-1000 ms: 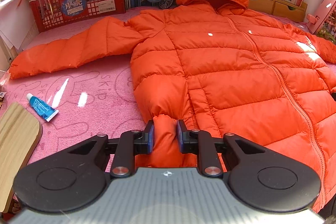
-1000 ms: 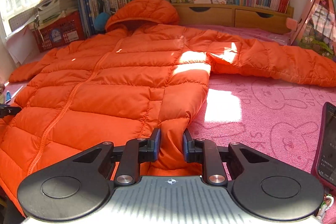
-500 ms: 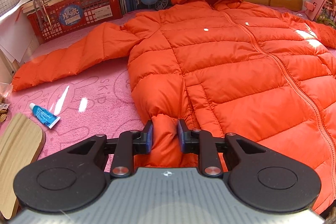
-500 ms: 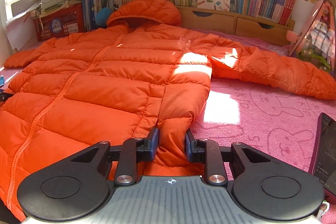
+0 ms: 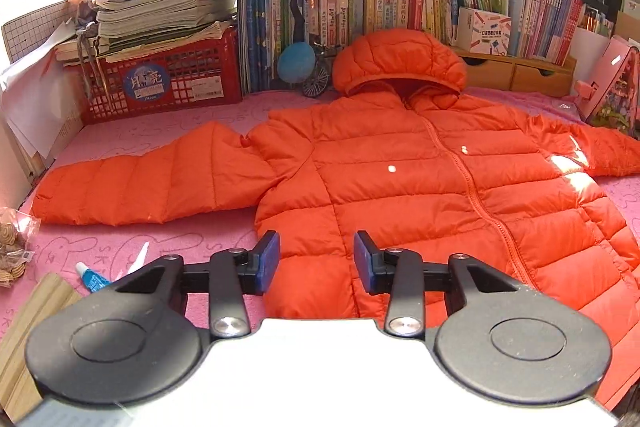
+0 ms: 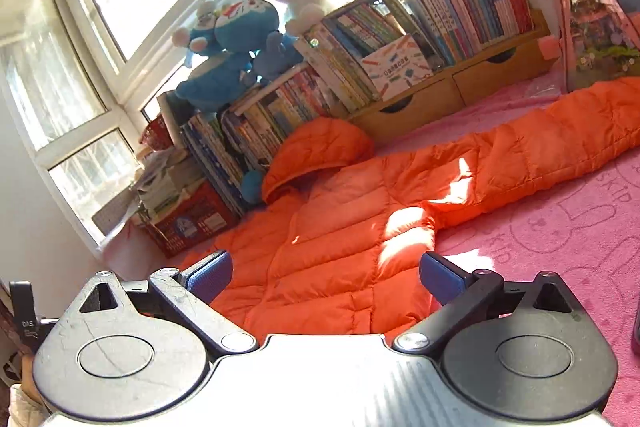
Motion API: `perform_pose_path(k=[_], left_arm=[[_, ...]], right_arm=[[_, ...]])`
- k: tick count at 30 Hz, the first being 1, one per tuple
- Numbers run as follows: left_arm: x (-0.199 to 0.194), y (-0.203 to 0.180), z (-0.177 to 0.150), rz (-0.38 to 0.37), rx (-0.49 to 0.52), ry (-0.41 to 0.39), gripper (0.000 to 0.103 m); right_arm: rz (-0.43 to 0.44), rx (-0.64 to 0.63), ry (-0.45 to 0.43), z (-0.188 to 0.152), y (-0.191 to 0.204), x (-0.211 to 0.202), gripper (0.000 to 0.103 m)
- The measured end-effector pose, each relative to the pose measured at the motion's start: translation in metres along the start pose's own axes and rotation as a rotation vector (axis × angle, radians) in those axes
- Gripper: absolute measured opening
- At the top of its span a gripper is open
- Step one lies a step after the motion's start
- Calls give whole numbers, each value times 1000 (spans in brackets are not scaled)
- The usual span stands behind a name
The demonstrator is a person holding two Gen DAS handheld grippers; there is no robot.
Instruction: Fold clothes
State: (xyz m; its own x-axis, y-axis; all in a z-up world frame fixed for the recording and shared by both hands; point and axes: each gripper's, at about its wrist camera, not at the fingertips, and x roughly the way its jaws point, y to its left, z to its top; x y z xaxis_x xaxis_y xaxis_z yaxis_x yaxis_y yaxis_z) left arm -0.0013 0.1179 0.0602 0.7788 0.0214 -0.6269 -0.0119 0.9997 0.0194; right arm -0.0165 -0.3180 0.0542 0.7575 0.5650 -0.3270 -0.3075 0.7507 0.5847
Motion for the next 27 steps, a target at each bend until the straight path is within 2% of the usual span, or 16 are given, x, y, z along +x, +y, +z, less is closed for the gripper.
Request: perform_pose_path(k=[2, 6, 9, 11, 14, 16, 18, 22, 24, 27], left_arm=[[17, -13, 6, 6, 12, -3, 58], [55, -30, 14, 40, 11, 28, 60], [79, -37, 15, 69, -3, 52, 60], [92, -39, 11, 103, 12, 64, 62], [106, -40, -3, 163, 68, 67, 77], [112, -36, -14, 194, 108, 31, 91], [112, -26, -18, 188, 84, 18, 93], [114, -6, -20, 149, -18, 34, 101], [113, 1, -20, 133, -48, 44, 101], [110, 7, -7, 187, 21, 77, 101]], right_arm=[[94, 20, 13, 6, 9, 19, 103], [-33, -133, 57, 13, 40, 79, 103], [-202, -351, 91, 0, 60, 127, 103], [-232, -425, 136, -16, 63, 155, 103], [-310, -497, 206, -37, 53, 183, 102], [-390, -547, 243, -54, 41, 198, 103], [-397, -493, 245, -53, 27, 198, 103], [-542, -471, 206, -48, 9, 193, 103], [-607, -447, 199, -41, -3, 187, 102], [-731, -407, 197, -28, -22, 171, 102]])
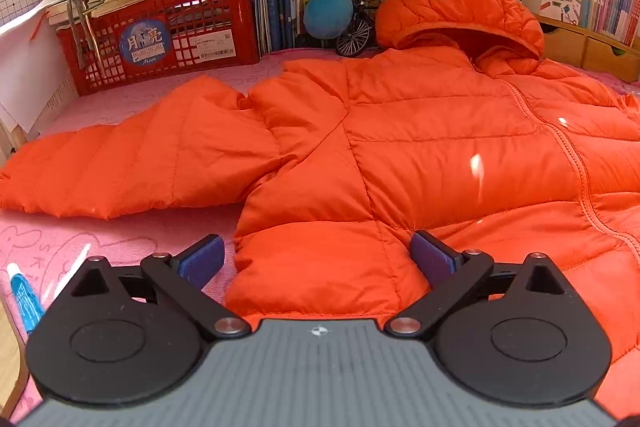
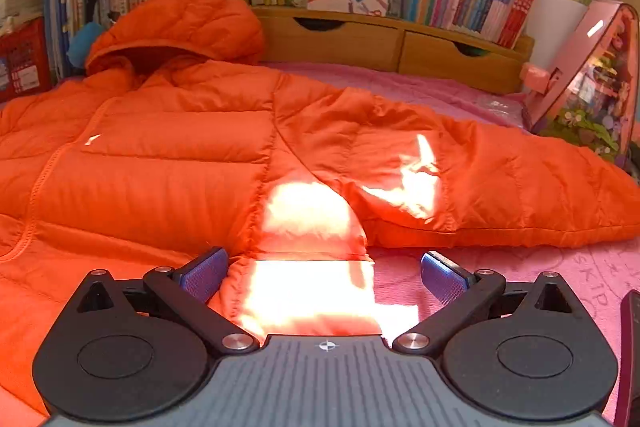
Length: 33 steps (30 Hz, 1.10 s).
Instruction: Fold clothes
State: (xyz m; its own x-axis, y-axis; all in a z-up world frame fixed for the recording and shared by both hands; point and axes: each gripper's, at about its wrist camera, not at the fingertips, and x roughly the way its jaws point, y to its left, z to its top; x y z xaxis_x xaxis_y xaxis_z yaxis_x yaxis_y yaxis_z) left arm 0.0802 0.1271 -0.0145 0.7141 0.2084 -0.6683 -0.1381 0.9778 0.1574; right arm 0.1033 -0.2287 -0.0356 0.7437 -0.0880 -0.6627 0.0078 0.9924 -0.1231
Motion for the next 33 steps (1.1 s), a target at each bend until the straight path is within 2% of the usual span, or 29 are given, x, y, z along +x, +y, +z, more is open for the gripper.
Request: perform_pose_path(k=[2, 3, 4, 6, 7, 10, 11, 12, 16, 18, 19, 21, 22, 26, 29, 30, 33], left_arm=[[-3, 3, 13, 50, 53, 8, 92], [-7, 2, 25, 57, 61, -14, 86], [-11, 1, 36, 61, 67, -40, 86], [-14, -8, 59, -9, 52, -77, 86], [-10, -17, 67, -28, 44, -91, 86], [7, -45, 86, -55, 27, -115, 86], [16, -54, 89, -47, 26, -109, 86], [26, -58, 89, -29, 32, -102, 86], [59, -57, 76, 67, 61, -102, 88], [74, -48, 67, 117, 73, -112, 97], [76, -39, 67, 105, 34, -101, 97], [79, -21, 69, 57, -52, -71, 99], [80, -19, 70, 46, -64, -65, 99], [83, -13, 70, 15, -96, -51, 99], [84, -11, 70, -2, -110, -45, 99], [84, -11, 70, -5, -112, -44, 99], [84, -11, 70, -13, -118, -42, 99]], right_arm=[[-115, -49, 17, 3, -4, -12, 101], [-133, -97, -5, 7, 1, -22, 97], [-144, -142, -31, 12, 7, -32, 89], [-74, -202, -109, 28, 25, -47, 88], [-26, -210, -114, 38, 37, -44, 83], [118, -235, -125, 69, 75, -32, 44], [152, -240, -120, 77, 86, -21, 39], [181, -244, -115, 85, 97, -10, 39], [186, -207, -68, 98, 108, 39, 38], [117, -180, -39, 96, 93, 68, 37], [86, -168, -36, 93, 83, 79, 39], [25, -130, -38, 91, 59, 94, 48], [7, -110, -27, 94, 50, 97, 50], [-67, -92, -30, 99, 19, 101, 51], [-222, -55, -20, 96, -3, 110, 51], [-243, -6, -3, 95, -14, 113, 51], [-195, 152, -20, 90, -41, 101, 54]])
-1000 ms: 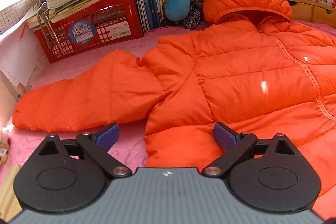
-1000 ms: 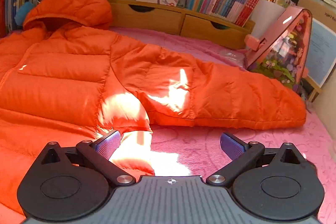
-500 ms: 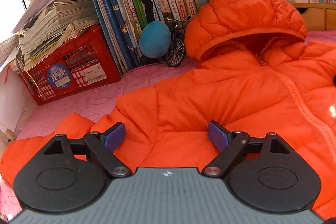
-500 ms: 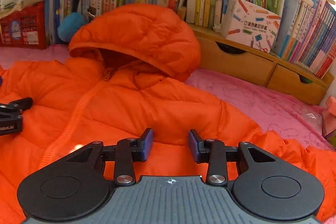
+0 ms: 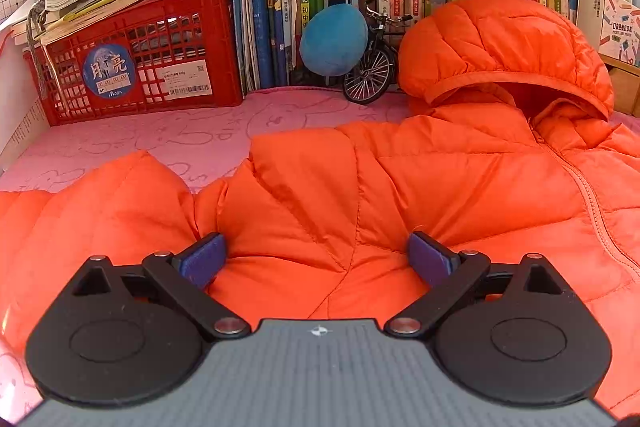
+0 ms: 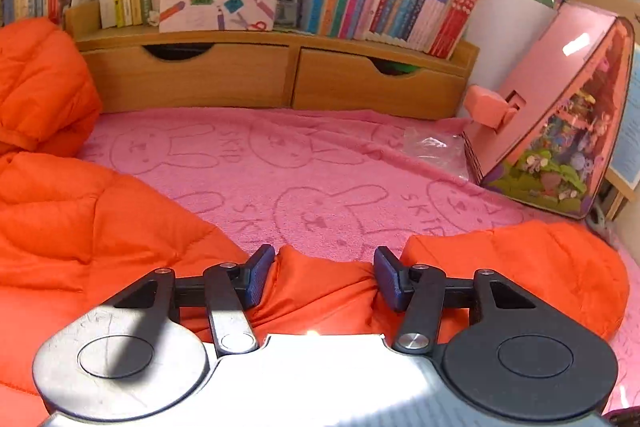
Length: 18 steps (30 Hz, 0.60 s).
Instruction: Fold clothes
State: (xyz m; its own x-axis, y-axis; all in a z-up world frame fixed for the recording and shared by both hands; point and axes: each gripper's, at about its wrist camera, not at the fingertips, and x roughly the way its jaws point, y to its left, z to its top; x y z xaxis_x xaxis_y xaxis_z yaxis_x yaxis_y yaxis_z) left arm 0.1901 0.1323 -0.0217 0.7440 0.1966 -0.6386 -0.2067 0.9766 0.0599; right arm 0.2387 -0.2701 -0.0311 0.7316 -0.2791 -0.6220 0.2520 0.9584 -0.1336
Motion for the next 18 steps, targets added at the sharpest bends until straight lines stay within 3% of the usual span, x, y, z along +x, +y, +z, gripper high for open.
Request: perform_pose_path(k=[4, 8, 13, 18], left_arm=[[1, 1, 0, -7, -4, 3, 99], [0, 1, 1, -6, -3, 4, 100], [0, 1, 1, -6, -1, 5, 101], [1, 1, 1, -7, 0, 7, 101]], right_arm=[[24, 242, -66, -5, -52, -31, 62], [-95, 395, -88, -6, -120, -41, 74], [-247, 533, -26, -16, -195, -34, 93], [-315, 540, 71, -26, -220, -6, 96]])
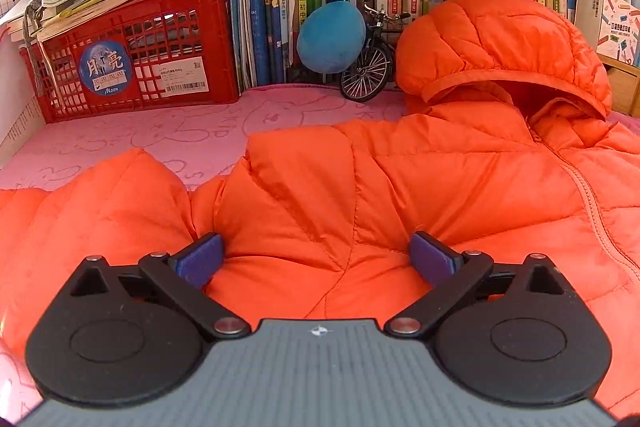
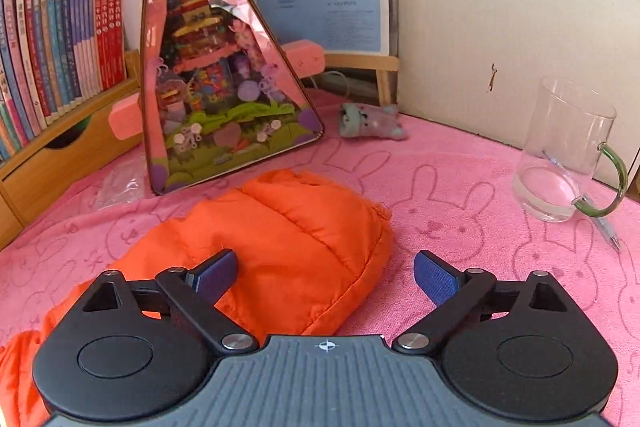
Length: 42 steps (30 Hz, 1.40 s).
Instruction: Fold clothes
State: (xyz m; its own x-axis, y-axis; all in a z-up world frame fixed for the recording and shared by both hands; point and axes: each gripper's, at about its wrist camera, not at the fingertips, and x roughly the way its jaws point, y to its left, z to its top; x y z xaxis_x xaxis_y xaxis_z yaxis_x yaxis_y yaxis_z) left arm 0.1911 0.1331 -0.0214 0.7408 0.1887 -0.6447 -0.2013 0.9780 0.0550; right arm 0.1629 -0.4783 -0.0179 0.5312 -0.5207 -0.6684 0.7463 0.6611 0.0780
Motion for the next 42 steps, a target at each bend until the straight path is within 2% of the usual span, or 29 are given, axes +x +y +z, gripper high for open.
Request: perform_pose_path(k=[5, 6, 7, 8, 9, 10, 11, 14, 17, 20, 24, 26, 28, 32, 36, 37, 38, 39, 41, 42], left_arm=[[0, 0, 0, 1, -1, 1, 102], [0, 0, 0, 1, -1, 1, 102], [0, 0, 0, 1, -1, 1, 102], [0, 0, 0, 0, -2, 2, 102], [0, 0, 0, 0, -3, 2, 102], [0, 0, 0, -1, -4, 2, 102], [0, 1, 0, -3, -5, 2, 102], [0, 1, -1, -6, -7, 3, 102], [0, 2, -1, -9, -10, 4, 103], [1, 2, -1, -12, -13, 3, 103], [1, 4, -1, -22, -22, 3, 103], [1, 5, -1, -28, -27, 3, 103], [0, 7, -1, -33, -32, 2, 103], [0, 8, -2, -40, -39, 2, 103], [0, 9, -2, -44, -42, 1, 103], [-1, 9, -2, -44, -42, 2, 103], [-1, 9, -2, -45, -42, 2, 103], [-1, 9, -2, -45, -43, 2, 103], [0, 9, -2, -45, -43, 2, 103], [0, 9, -2, -45, -43, 2, 103]], right_arm=[[14, -6, 57, 0, 11, 24, 101], [20, -4, 54, 1, 14, 25, 99], [43, -4, 49, 1, 16, 23, 84], [67, -3, 45, 2, 18, 21, 65], [93, 3, 43, 4, 19, 18, 51], [132, 31, 51, 6, 19, 13, 31], [169, 38, 31, 6, 22, 1, 21], [278, 51, -34, 9, 32, -35, 17], [378, -96, -202, 1, 65, -101, 17], [535, -308, -340, -24, 115, -175, 17], [721, -643, -405, -89, 187, -229, 17], [773, -797, -406, -131, 214, -244, 17], [791, -929, -395, -170, 233, -249, 17], [793, -1107, -360, -229, 251, -252, 17], [760, -1220, -426, -259, 250, -258, 18], [769, -1221, -437, -259, 247, -261, 24], [778, -1221, -449, -259, 244, -264, 36], [789, -1209, -461, -257, 239, -267, 43], [800, -1185, -501, -252, 231, -271, 76], [792, -1175, -535, -251, 229, -273, 83]])
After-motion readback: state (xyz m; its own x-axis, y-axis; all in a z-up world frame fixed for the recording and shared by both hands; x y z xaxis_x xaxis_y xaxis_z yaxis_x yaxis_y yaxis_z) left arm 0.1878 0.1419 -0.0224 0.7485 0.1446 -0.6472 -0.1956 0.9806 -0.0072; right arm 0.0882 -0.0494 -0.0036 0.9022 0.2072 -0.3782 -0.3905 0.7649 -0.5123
